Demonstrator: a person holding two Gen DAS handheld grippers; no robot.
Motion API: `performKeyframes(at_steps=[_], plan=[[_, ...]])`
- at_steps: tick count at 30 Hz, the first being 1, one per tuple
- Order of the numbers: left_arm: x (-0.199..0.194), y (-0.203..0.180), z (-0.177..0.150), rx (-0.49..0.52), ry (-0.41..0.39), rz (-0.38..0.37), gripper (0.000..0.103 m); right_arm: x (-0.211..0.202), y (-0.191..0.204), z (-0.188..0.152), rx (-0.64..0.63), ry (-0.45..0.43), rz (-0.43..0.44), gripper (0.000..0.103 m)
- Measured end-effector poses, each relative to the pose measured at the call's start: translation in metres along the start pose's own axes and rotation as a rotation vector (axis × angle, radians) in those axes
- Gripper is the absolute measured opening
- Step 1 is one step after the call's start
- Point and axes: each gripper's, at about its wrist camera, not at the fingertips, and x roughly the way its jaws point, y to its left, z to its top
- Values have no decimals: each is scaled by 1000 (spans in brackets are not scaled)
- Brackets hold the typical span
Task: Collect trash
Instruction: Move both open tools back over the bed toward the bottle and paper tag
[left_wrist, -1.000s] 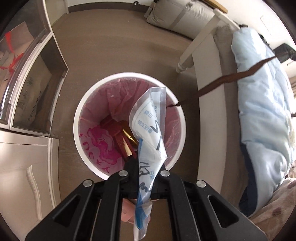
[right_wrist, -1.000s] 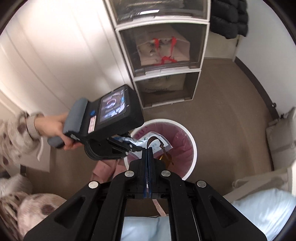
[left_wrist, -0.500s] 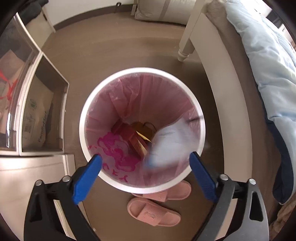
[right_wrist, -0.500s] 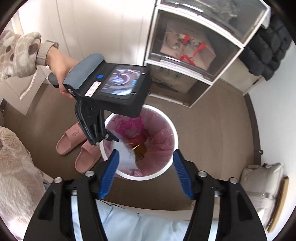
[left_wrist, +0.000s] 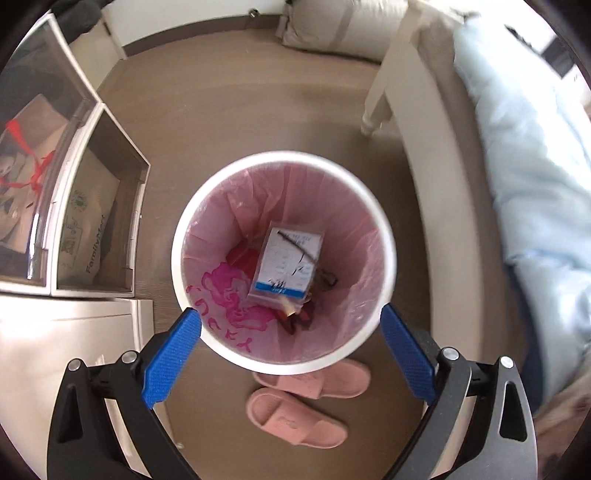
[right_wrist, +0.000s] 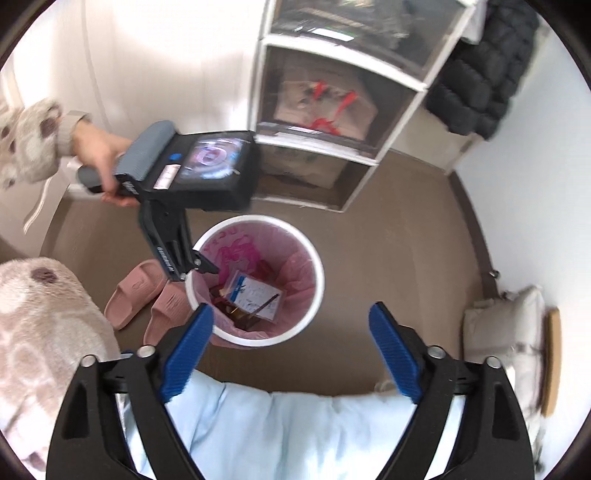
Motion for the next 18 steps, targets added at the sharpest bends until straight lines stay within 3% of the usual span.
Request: performKeyframes(at_steps=[5, 9, 18], plan=[[-53, -21, -2, -32, -91, 18, 98, -51, -13, -23, 164, -91, -83, 96], [-97, -56, -3, 22, -180, 69, 98, -89, -22, -50, 308, -135, -123, 96], [-173, -137, 0, 113, -327, 72, 98, -163, -20, -124, 468, -209, -221, 96]])
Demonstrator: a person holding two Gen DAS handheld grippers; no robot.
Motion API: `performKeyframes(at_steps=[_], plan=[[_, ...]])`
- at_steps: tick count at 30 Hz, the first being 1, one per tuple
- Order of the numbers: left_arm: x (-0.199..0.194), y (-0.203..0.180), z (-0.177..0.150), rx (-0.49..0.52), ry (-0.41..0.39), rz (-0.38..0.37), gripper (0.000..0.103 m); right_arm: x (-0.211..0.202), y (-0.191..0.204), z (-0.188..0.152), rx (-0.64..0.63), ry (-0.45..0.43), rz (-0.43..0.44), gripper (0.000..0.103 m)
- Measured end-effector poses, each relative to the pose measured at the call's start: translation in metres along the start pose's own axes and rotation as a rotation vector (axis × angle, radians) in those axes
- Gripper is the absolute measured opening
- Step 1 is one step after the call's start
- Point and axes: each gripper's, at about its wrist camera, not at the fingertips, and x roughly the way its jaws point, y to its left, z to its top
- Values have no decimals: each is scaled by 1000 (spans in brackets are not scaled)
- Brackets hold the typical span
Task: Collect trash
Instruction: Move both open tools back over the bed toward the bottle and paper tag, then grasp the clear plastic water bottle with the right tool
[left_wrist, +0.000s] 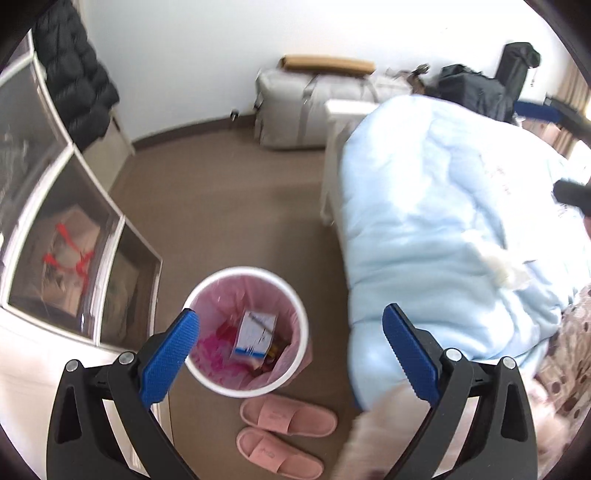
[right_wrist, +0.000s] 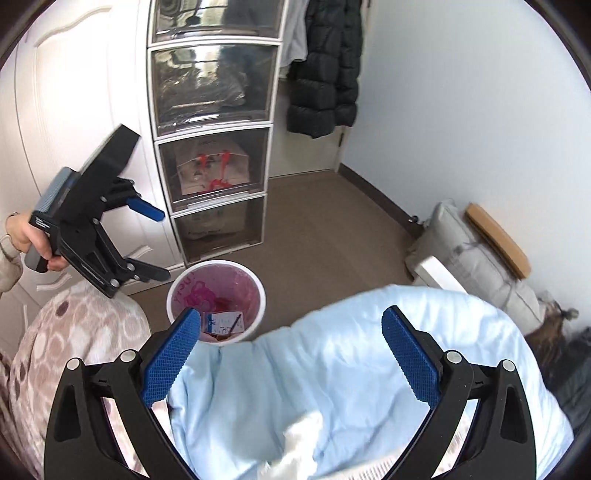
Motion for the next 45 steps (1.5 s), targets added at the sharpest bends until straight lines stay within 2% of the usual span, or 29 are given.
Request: performKeyframes(at_steps=[4, 10, 23, 36, 45], plan=[[-27, -38, 16, 24, -57, -15, 98, -35, -21, -25, 65, -19, -52, 96], [-50, -115, 40, 141, -122, -50, 98, -91, -59, -73, 174, -45, -140, 96], [-47, -274, 71, 389, -114, -158, 98, -200, -118, -189, 345, -41, -329, 96], [-31, -425, 78, 609, -79, -232, 98, -290, -172, -312, 529, -2, -495, 96], [-17, -510, 81, 669, -40, -306, 98, -324, -206, -373, 604, 38, -561, 96]])
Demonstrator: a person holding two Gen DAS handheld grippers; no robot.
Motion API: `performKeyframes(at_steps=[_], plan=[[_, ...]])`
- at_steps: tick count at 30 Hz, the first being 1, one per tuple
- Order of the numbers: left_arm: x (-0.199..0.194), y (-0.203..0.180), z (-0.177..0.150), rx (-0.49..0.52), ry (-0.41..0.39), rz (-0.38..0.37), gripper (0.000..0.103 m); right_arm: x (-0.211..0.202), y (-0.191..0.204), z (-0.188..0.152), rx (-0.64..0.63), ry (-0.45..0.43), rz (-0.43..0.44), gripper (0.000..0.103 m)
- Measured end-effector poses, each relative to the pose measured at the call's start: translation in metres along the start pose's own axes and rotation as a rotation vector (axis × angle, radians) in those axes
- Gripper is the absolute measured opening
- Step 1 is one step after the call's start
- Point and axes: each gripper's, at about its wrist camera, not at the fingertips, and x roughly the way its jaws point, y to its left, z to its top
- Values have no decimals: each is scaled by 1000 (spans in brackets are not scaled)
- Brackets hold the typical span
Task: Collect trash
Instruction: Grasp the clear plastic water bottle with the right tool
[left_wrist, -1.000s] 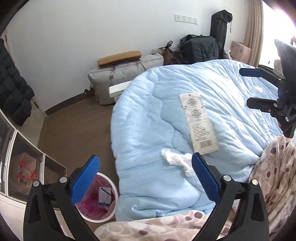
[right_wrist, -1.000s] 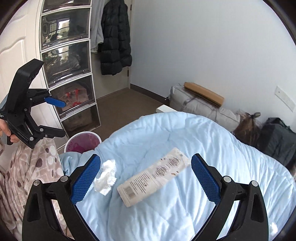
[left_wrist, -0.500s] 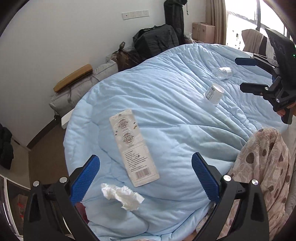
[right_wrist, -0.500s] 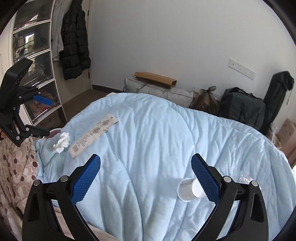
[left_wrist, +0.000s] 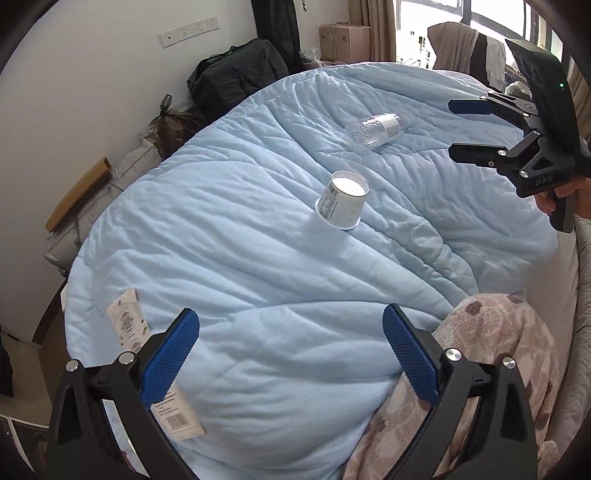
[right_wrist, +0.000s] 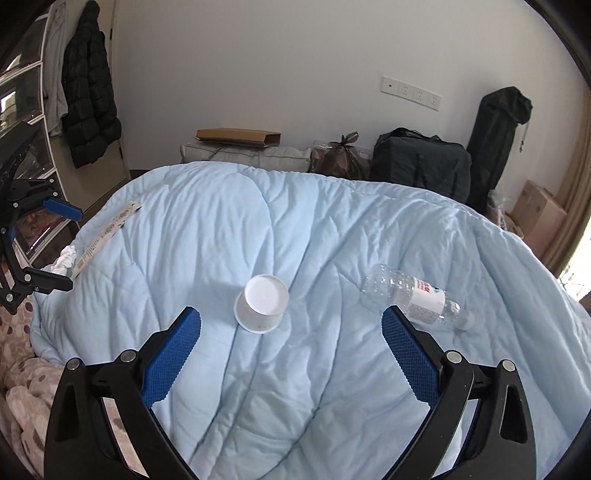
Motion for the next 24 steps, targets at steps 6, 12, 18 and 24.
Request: performKeyframes(at_steps=[6, 12, 18, 24], plan=[[28, -30, 29, 14, 21, -51, 98, 8, -39, -13, 28, 40, -26, 96], [57, -42, 52, 11, 50, -72, 98, 24, -74, -16, 43, 68, -27, 96], [84, -33, 71, -27, 70, -68, 98, 61, -106, -7, -42, 128, -55, 96], [106, -15, 73, -108, 97, -60, 98, 131, -107, -1, -501, 282, -165, 96]])
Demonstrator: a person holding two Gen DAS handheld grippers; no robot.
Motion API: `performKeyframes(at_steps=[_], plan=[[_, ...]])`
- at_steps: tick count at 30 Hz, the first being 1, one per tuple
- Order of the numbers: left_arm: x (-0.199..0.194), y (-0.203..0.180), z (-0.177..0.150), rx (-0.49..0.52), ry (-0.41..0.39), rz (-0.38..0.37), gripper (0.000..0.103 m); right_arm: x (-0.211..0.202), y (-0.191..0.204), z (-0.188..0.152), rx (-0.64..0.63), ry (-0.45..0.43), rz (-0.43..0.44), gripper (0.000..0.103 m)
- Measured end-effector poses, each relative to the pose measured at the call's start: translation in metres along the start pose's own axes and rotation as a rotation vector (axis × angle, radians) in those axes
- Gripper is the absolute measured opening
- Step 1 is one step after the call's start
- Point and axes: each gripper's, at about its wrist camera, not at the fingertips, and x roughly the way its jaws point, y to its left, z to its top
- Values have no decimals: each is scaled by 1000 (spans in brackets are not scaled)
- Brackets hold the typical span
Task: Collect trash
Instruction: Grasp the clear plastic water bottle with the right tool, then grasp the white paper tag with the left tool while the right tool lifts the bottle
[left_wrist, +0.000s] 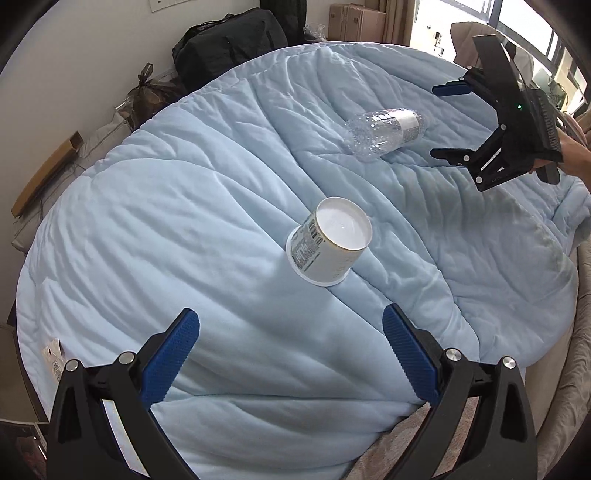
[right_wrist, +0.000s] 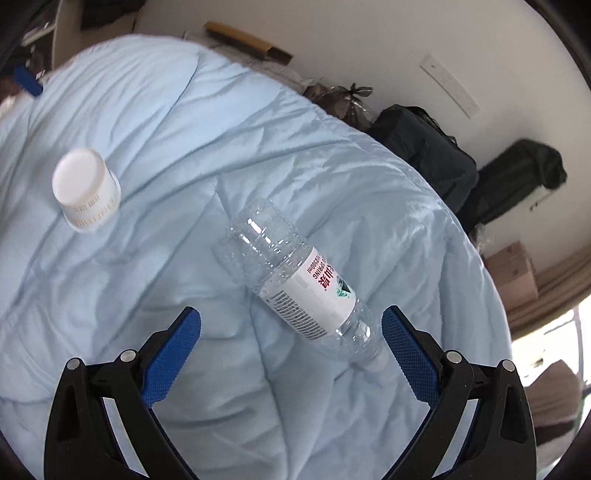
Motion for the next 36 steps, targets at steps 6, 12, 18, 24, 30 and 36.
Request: performKeyframes(at_steps=[6, 12, 18, 24, 30, 36], plan=[[12, 14, -4, -41, 32, 1, 98, 51, 10, 14, -342, 83, 34, 96], [17, 12, -5, -49, 33, -7, 98, 83, 20, 21, -586, 154, 74, 96], [23, 6, -5, -30, 44, 0, 98, 106, 12, 26, -600, 239, 144, 76], [23, 4, -9, -33, 51, -8, 98, 105, 6, 26, -456, 249, 171, 63], [25, 7, -11, -51, 44, -24, 98, 54, -30, 27, -61, 122, 237, 62], [23, 2, -9, -45, 34, -54, 98, -39, -59, 11, 353, -158, 359, 62]])
